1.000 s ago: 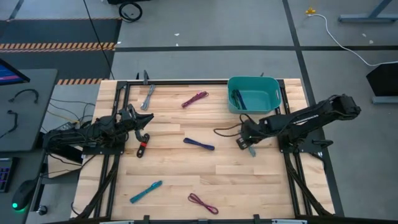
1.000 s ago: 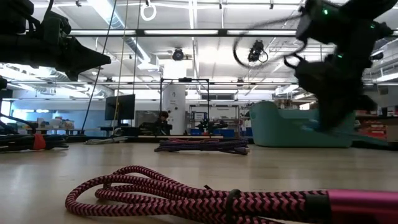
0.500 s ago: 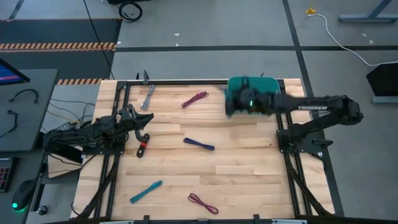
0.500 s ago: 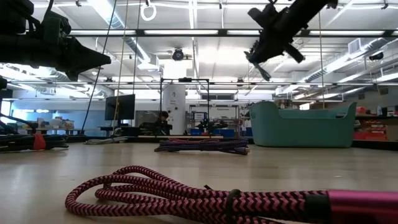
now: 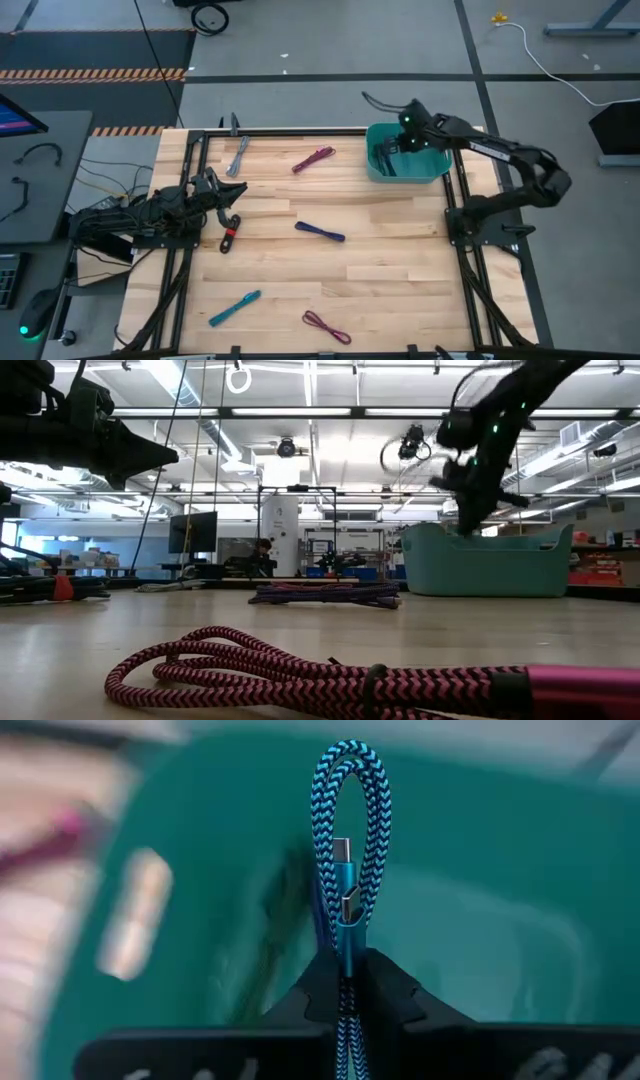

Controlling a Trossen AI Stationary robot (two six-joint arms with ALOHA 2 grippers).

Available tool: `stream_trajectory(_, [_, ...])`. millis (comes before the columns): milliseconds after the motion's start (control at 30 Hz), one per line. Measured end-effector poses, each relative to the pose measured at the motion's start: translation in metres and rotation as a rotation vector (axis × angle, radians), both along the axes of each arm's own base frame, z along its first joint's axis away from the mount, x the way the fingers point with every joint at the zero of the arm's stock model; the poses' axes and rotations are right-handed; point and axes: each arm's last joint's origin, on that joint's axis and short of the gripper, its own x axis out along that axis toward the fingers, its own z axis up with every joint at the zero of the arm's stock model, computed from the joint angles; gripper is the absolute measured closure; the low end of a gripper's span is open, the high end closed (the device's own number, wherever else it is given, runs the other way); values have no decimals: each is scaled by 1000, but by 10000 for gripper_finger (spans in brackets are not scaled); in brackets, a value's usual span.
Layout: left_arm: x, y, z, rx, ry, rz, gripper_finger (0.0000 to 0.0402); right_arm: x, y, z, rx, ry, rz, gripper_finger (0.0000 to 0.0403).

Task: Pick and place USB-C Cables
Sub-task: Put the blue charger cable into the blue bin

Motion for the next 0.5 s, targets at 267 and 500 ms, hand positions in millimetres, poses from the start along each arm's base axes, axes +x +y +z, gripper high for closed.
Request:
stream_trajectory(267, [0, 0, 0, 0, 0, 0, 372, 11, -10, -44, 123, 110, -28, 365])
stream_trajectory(500, [0, 0, 0, 0, 0, 0, 369, 14, -15, -50, 129, 82, -92, 320])
